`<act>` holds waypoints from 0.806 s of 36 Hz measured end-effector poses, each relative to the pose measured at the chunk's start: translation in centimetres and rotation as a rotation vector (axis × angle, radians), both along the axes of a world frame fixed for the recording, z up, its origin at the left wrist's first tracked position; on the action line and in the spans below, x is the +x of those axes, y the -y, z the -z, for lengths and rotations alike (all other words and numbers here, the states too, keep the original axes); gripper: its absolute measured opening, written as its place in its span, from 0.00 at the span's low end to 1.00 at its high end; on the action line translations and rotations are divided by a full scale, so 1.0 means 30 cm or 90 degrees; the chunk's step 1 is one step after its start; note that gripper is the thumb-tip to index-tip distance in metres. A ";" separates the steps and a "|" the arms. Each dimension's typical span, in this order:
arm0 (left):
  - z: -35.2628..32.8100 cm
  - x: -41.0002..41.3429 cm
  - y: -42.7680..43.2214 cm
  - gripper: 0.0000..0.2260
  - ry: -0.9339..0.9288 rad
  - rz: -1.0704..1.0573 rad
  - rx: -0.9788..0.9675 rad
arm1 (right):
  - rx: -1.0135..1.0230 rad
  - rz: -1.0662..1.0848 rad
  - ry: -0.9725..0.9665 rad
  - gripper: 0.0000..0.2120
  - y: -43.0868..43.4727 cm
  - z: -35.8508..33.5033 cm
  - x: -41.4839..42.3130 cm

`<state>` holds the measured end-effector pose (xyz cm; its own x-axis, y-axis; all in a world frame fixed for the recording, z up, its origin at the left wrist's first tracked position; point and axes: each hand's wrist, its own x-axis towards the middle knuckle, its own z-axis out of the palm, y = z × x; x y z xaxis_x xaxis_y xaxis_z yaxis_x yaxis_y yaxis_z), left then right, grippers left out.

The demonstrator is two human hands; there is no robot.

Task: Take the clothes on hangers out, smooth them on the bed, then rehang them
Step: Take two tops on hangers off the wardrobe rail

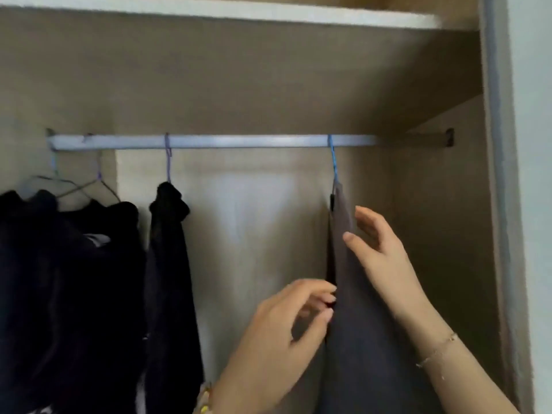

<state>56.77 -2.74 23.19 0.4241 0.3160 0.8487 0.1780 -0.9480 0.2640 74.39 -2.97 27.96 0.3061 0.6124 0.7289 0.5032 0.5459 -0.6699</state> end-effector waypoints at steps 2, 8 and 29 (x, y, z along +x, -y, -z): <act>-0.098 -0.072 -0.052 0.11 0.024 -0.116 0.074 | -0.051 -0.035 -0.045 0.23 -0.063 -0.070 0.001; -0.347 -0.289 -0.195 0.15 0.024 -0.546 0.228 | -0.176 -0.110 -0.150 0.22 -0.222 -0.190 0.008; -0.524 -0.419 -0.458 0.06 0.279 -0.291 -0.545 | -0.145 -0.059 -0.284 0.10 -0.511 -0.281 0.021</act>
